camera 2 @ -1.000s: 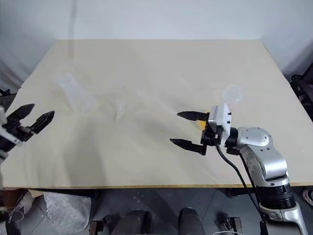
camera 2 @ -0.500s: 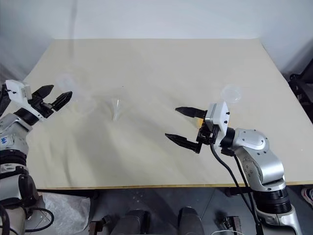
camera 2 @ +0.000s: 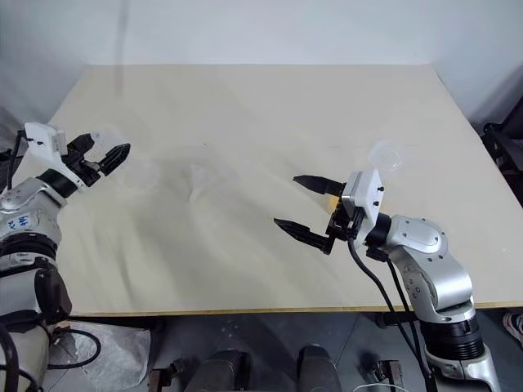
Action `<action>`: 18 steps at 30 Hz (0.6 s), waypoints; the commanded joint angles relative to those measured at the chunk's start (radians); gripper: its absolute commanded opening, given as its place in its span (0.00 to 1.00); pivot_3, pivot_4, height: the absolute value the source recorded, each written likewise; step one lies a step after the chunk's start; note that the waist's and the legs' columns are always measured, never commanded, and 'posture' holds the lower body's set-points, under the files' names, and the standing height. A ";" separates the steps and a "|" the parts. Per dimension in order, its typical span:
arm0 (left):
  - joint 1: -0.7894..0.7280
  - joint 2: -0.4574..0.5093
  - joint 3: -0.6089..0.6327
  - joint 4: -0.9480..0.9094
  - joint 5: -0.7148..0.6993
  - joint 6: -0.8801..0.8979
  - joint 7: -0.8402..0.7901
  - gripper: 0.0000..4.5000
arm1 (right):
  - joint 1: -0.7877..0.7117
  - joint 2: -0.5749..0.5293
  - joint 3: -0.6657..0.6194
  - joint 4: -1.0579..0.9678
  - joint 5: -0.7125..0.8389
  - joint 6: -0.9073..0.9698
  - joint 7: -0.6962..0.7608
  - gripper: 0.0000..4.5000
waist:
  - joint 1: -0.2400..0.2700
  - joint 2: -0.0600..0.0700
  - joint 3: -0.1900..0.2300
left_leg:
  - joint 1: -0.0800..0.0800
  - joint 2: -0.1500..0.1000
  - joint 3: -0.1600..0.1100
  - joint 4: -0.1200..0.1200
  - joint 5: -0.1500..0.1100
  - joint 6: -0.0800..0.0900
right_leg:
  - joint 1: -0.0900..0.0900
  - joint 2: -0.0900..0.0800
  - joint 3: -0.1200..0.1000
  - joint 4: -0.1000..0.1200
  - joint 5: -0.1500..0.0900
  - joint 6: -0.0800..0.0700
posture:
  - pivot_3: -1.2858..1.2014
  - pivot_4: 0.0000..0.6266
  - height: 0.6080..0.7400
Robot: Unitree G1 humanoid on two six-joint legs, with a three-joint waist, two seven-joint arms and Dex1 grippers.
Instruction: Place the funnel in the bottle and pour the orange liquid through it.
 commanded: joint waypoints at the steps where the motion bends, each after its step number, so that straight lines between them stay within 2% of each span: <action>1: -0.033 0.016 0.000 0.011 0.015 -0.017 0.020 0.96 | 0.005 -0.010 -0.018 -0.047 0.004 -0.005 -0.010 1.00 | -0.001 0.000 0.000 | 0.000 0.000 0.000 0.000 0.000 0.000 | 0.000 0.000 0.000 0.000 0.000 0.000 | 0.52 0.24 1.00; 3: -0.038 0.018 0.008 0.017 0.016 -0.040 0.029 0.87 | 0.007 -0.013 -0.019 -0.049 0.001 -0.006 -0.014 1.00 | -0.004 0.000 0.000 | 0.000 0.000 0.000 0.000 0.000 0.000 | 0.000 0.000 0.000 0.000 0.000 0.000 | 0.52 0.24 1.00; 8: -0.042 0.018 0.005 0.022 0.020 -0.030 0.007 0.53 | 0.008 -0.018 -0.022 -0.048 -0.003 -0.009 -0.016 1.00 | -0.012 0.000 0.000 | 0.000 0.000 -0.001 0.000 0.000 0.000 | 0.000 0.000 -0.001 0.001 0.000 0.000 | 0.52 0.24 1.00; 18: -0.042 0.047 0.001 -0.010 0.012 0.029 -0.073 0.52 | -0.012 -0.038 -0.034 -0.019 -0.003 -0.020 0.003 1.00 | -0.014 0.000 0.000 | 0.000 -0.001 -0.002 0.001 0.000 0.000 | -0.001 -0.002 -0.005 0.004 0.000 0.000 | 0.52 0.24 1.00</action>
